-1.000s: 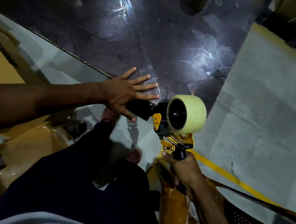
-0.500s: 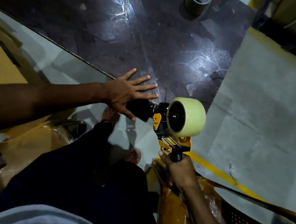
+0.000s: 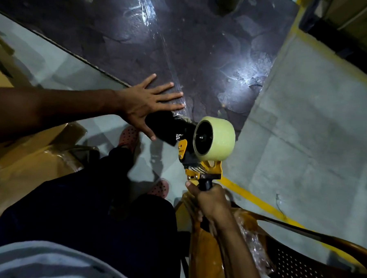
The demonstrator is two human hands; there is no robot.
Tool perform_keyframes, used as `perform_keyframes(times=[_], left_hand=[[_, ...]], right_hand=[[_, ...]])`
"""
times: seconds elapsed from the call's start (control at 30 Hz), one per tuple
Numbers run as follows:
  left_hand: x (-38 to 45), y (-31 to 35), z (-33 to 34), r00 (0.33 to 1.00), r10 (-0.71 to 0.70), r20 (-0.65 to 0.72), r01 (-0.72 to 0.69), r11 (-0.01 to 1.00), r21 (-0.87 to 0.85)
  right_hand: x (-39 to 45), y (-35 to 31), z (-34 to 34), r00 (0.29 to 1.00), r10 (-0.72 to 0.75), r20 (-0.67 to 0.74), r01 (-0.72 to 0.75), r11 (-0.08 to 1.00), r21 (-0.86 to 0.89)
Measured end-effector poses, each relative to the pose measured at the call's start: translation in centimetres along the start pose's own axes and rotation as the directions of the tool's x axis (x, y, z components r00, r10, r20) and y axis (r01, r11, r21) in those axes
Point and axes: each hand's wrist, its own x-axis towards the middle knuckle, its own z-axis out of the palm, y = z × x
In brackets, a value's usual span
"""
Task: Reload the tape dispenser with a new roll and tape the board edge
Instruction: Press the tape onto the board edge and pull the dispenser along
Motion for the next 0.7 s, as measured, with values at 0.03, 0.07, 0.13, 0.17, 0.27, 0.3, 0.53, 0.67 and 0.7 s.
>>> perform_keyframes(times=[0.03,0.07,0.13,0.17,0.27,0.3,0.53,0.67,0.7], left_hand=[[0.0,0.0,0.0,1.000,-0.001,0.005,0.001,1.000,-0.008],[0.1,0.0,0.0,1.000,-0.002,0.008,0.002,1.000,-0.012],[0.0,0.0,-0.1,1.000,-0.004,0.013,0.005,1.000,-0.019],[-0.1,0.0,-0.1,1.000,-0.005,0.012,0.005,1.000,-0.020],[-0.1,0.1,-0.1,1.000,-0.002,0.010,0.002,1.000,-0.014],[-0.1,0.0,-0.1,1.000,0.000,0.009,0.000,1.000,-0.014],[-0.1,-0.1,0.3,1.000,0.002,-0.004,-0.002,1.000,-0.005],[0.0,0.2,0.1,1.000,-0.019,0.025,0.019,1.000,0.004],[-0.1,0.3,0.0,0.999,-0.024,0.033,0.024,1.000,0.008]], right_hand=[[0.1,0.0,0.1,1.000,0.007,0.007,-0.008,1.000,0.015],[0.2,0.0,0.1,1.000,0.014,0.016,-0.014,0.999,0.034],[0.3,0.1,0.5,0.998,0.043,0.037,-0.046,0.995,0.088],[0.4,0.1,0.7,0.997,0.055,0.048,-0.060,0.992,0.114],[0.7,-0.3,1.2,0.996,0.062,0.057,-0.069,0.990,0.126],[0.9,-0.4,1.2,0.997,0.056,0.055,-0.062,0.992,0.108],[0.9,1.8,1.1,1.000,-0.007,0.017,0.006,1.000,0.029],[0.8,2.4,1.1,0.999,-0.026,0.030,0.024,0.998,0.055],[0.9,2.5,1.3,0.999,-0.032,0.029,0.030,0.998,0.064]])
